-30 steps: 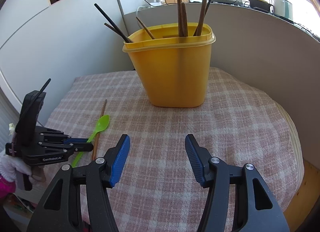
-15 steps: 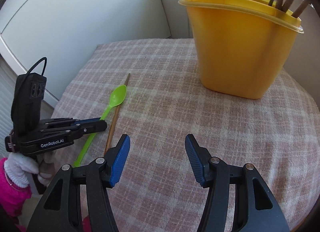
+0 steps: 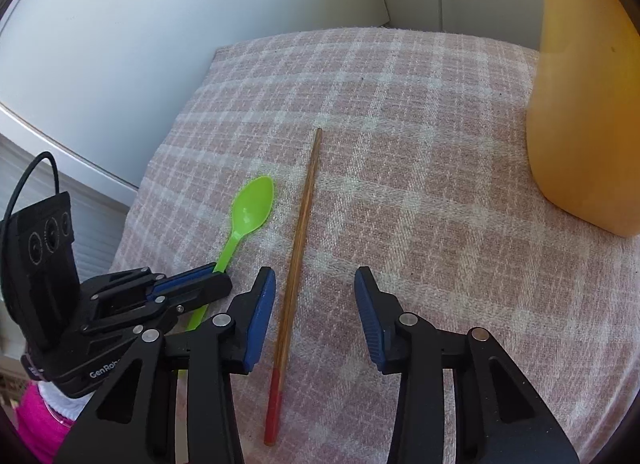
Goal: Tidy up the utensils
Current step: 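Close the right tool on the red-tipped wooden chopstick while the left tool grasps the green spoon, then lift the spoon and chopstick upright and carry them over the yellow container, then lower the spoon and chopstick into the container and open both tools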
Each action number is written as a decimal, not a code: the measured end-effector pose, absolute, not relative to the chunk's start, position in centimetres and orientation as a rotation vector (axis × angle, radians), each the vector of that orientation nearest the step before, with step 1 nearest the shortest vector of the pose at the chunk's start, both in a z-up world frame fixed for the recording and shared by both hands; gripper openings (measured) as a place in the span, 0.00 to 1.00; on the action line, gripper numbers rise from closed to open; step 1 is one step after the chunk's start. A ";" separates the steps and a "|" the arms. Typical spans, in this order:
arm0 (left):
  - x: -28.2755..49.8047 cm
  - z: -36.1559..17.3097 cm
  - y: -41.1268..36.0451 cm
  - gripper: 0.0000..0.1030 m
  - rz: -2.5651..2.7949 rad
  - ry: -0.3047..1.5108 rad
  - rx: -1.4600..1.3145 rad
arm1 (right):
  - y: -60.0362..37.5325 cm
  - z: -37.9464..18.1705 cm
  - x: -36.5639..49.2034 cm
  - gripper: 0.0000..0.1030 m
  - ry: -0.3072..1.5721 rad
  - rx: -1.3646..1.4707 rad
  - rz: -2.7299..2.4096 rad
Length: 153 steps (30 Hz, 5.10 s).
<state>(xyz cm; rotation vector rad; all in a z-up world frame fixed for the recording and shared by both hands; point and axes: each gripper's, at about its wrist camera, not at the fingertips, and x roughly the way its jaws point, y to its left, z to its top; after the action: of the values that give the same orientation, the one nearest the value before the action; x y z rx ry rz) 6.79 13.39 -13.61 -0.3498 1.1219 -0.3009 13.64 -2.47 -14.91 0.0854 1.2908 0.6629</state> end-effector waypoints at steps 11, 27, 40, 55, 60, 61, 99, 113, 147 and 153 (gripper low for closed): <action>6.9 -13.8 14.4 0.03 -0.308 1.116 -0.367 | 0.2 -14.8 14.9 0.23 1.307 -0.039 0.616; 7.2 -12.0 15.9 0.03 -0.297 1.091 -0.336 | -1.4 -13.8 14.4 0.05 1.274 0.015 0.639; 10.9 -11.8 12.9 0.06 -0.366 1.274 0.056 | -3.0 -11.8 13.0 0.05 1.185 0.001 0.634; 8.0 -3.9 14.8 0.04 -0.390 0.957 -0.194 | -8.1 -6.8 10.6 0.05 0.996 0.039 0.640; 7.9 -0.9 12.2 0.04 -0.429 0.838 -0.198 | -10.5 -4.6 9.4 0.04 0.897 0.062 0.636; 8.0 -0.4 11.7 0.04 -0.439 0.818 -0.196 | -10.9 -4.3 9.1 0.05 0.879 0.065 0.636; 16.4 5.6 -0.5 0.04 -0.533 0.542 -0.195 | -20.4 7.8 10.8 0.04 0.480 0.157 0.481; 18.8 5.4 -3.8 0.04 -0.513 0.515 -0.148 | -23.7 7.5 14.5 0.04 0.463 0.194 0.363; 21.7 2.3 -6.8 0.04 -0.435 0.506 -0.096 | -24.9 2.7 16.3 0.04 0.609 0.220 0.351; 21.2 2.0 -6.1 0.04 -0.439 0.522 -0.097 | -24.1 2.2 16.3 0.04 0.626 0.202 0.359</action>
<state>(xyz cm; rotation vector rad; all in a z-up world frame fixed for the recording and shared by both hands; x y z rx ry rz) 21.17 -6.14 2.04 -0.0967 0.5222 -0.4391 16.34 -24.07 2.19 0.2022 0.6264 0.3588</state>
